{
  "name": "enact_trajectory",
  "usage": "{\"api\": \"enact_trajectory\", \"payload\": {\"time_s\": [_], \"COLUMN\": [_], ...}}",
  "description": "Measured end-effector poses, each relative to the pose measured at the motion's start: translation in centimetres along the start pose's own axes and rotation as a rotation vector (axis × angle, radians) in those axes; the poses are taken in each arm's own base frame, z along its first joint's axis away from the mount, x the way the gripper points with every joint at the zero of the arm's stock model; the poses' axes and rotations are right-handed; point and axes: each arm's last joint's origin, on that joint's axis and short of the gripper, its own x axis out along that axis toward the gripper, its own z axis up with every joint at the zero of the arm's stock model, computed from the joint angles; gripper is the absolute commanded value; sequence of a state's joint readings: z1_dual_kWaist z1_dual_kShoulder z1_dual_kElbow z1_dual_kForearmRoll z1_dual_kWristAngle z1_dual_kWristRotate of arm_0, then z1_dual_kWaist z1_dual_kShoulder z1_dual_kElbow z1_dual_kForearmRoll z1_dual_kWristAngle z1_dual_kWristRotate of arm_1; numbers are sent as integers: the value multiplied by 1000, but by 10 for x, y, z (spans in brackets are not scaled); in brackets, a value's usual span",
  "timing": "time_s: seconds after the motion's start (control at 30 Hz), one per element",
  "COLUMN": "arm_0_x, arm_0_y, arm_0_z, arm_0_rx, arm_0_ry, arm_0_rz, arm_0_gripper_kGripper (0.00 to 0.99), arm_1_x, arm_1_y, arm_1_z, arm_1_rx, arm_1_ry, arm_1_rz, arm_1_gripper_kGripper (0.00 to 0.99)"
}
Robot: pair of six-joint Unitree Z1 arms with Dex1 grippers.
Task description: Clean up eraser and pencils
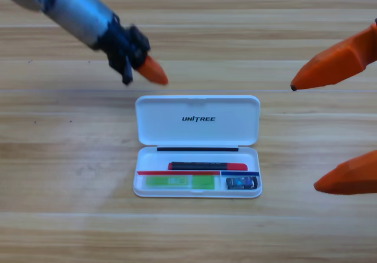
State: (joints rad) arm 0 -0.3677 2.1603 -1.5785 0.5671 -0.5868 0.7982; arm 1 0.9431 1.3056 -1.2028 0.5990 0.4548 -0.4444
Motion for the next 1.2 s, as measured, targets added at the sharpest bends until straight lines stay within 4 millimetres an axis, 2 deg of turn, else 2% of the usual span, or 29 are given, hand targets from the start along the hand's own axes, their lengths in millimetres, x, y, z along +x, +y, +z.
{"api": "enact_trajectory", "payload": {"time_s": [0.17, 0.33, 0.57, 0.9, 1.2], "arm_0_x": [32, 37, 29, 14, 34], "arm_0_y": [5, 3, -2, -26, -58], "arm_0_z": [-21, -26, -11, 12, 18], "arm_0_rx": [-61, -73, -86, -33, 10], "arm_0_ry": [35, 45, 46, 45, 85], "arm_0_rz": [-123, -176, -226, -250, -326], "arm_0_gripper_kGripper": [0, 0, 0, 0, 0], "arm_1_x": [0, 1, 7, 8, 8], "arm_1_y": [1, 0, -3, -3, -3], "arm_1_z": [0, 0, -1, -1, -1], "arm_1_rx": [0, 2, 9, 11, 11], "arm_1_ry": [-5, -2, 11, 14, 15], "arm_1_rz": [11, 13, 19, 21, 21], "arm_1_gripper_kGripper": [989, 989, 989, 989, 989]}}
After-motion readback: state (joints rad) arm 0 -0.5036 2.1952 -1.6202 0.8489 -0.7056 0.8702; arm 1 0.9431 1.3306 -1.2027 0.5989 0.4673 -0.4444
